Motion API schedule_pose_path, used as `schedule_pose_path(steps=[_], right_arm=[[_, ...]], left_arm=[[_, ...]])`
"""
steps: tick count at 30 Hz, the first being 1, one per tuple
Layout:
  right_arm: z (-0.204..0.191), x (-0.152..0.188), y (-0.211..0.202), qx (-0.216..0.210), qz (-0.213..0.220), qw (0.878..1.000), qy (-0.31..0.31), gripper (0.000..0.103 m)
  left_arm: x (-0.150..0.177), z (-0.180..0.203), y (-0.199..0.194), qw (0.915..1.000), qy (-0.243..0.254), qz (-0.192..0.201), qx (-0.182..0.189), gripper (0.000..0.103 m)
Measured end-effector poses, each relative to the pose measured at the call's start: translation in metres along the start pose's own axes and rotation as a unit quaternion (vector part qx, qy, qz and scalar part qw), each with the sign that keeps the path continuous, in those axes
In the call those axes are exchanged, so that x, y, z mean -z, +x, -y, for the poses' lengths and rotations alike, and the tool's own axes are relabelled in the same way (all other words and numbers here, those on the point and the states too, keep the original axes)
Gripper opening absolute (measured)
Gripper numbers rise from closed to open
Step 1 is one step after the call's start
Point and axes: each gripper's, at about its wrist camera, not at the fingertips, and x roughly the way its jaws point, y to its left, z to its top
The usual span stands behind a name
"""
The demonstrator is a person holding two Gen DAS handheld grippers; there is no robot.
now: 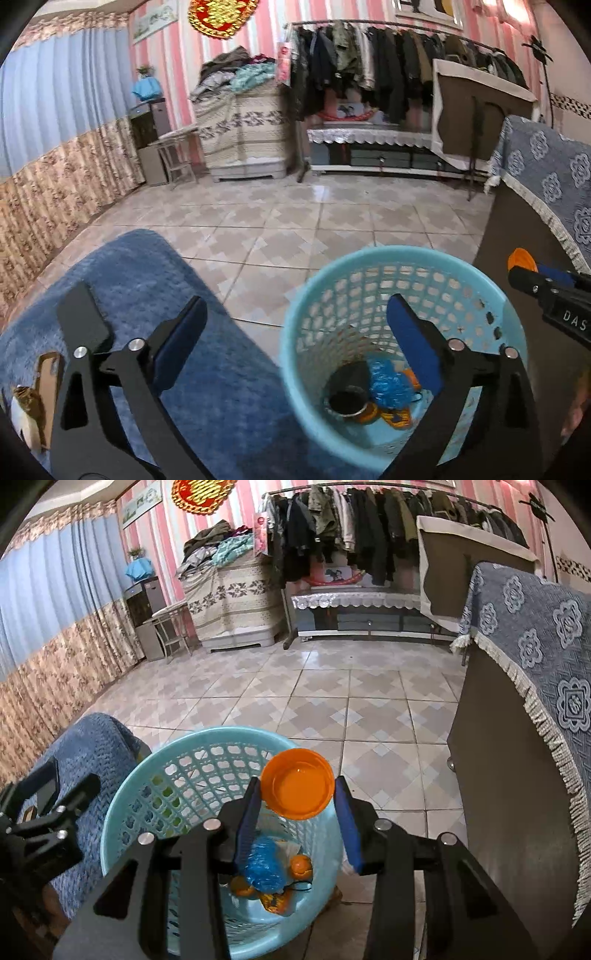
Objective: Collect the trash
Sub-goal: 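Open the left gripper to drop the black cup while the right gripper releases the orange lid, then move both grippers back over the bed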
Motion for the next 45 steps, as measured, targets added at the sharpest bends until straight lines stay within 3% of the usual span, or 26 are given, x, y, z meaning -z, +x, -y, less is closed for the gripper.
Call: schedule_pose_path(steps=[14, 15, 17, 21, 26, 33, 45], right_arm=[[-0.060, -0.002, 0.003, -0.001, 0.005, 0.998, -0.056, 0.042], [-0.062, -0.002, 0.001, -0.001, 0.006, 0.998, -0.058, 0.043], [-0.066, -0.004, -0.003, 0.001, 0.015, 0.998, -0.059, 0.061], [-0.073, -0.009, -0.014, 0.005, 0.031, 0.997, -0.068, 0.069], [-0.079, -0.016, -0.034, 0.004, 0.065, 0.996, -0.057, 0.090], [-0.111, -0.013, -0.039, -0.011, 0.066, 0.994, -0.084, 0.094], [-0.188, 0.006, -0.050, -0.089, 0.064, 0.983, -0.144, 0.099]], left_arm=[[0.023, -0.074, -0.036, 0.9967, -0.060, 0.004, -0.054, 0.097], [0.024, -0.079, -0.038, 0.9964, -0.061, 0.003, -0.059, 0.097], [0.023, -0.088, -0.042, 0.9953, -0.070, 0.003, -0.067, 0.097], [0.023, -0.106, -0.050, 0.9935, -0.090, 0.005, -0.070, 0.097], [0.025, -0.120, -0.064, 0.9918, -0.091, 0.015, -0.089, 0.097], [0.036, -0.153, -0.091, 0.9875, -0.113, 0.027, -0.106, 0.097], [0.086, -0.220, -0.134, 0.9745, -0.154, 0.010, -0.162, 0.097]])
